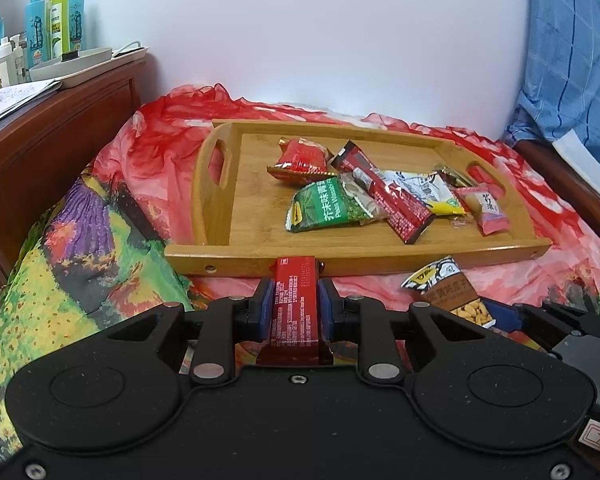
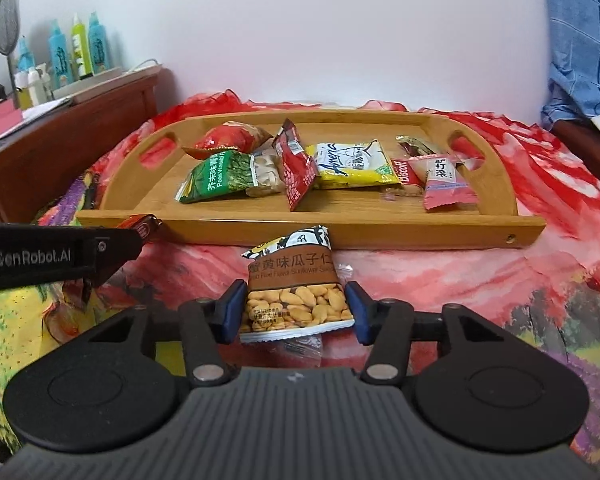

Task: Organize snacks
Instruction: 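Lift the peanut bag toward the tray with the right tool while the left lifts the red strip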

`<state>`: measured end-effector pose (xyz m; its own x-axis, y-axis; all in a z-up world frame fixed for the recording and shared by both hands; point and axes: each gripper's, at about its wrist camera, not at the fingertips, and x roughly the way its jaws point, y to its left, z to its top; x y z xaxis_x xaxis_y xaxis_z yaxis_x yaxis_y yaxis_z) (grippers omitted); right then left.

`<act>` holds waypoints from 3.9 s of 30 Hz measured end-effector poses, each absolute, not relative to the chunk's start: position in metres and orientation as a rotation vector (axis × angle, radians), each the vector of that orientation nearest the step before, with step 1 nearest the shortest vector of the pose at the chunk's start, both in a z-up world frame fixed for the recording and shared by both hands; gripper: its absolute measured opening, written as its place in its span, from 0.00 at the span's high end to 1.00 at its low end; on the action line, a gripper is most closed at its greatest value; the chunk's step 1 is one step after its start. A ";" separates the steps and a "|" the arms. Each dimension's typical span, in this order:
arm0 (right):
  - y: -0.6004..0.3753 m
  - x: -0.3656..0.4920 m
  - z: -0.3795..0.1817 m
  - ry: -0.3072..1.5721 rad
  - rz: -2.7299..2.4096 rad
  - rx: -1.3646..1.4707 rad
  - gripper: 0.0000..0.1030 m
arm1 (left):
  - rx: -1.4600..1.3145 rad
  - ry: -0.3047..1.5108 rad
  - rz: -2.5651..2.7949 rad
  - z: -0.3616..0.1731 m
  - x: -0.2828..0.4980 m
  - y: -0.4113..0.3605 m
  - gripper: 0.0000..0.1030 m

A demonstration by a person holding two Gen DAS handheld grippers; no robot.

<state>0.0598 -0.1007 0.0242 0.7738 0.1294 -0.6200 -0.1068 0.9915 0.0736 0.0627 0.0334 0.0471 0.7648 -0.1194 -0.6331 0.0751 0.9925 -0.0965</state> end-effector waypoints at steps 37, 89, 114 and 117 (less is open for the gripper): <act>-0.102 0.034 0.011 0.602 0.153 -0.036 0.46 | -0.049 0.686 -0.110 0.047 0.058 0.017 0.78; -0.107 0.015 0.016 0.659 0.168 -0.084 0.45 | -0.063 0.683 -0.117 0.055 0.055 0.016 0.78; -0.137 0.047 0.045 0.630 0.214 0.024 0.54 | -0.045 0.643 -0.118 0.067 0.054 0.023 0.78; -0.144 0.054 0.051 0.619 0.206 0.052 0.54 | -0.045 0.629 -0.117 0.070 0.056 0.023 0.78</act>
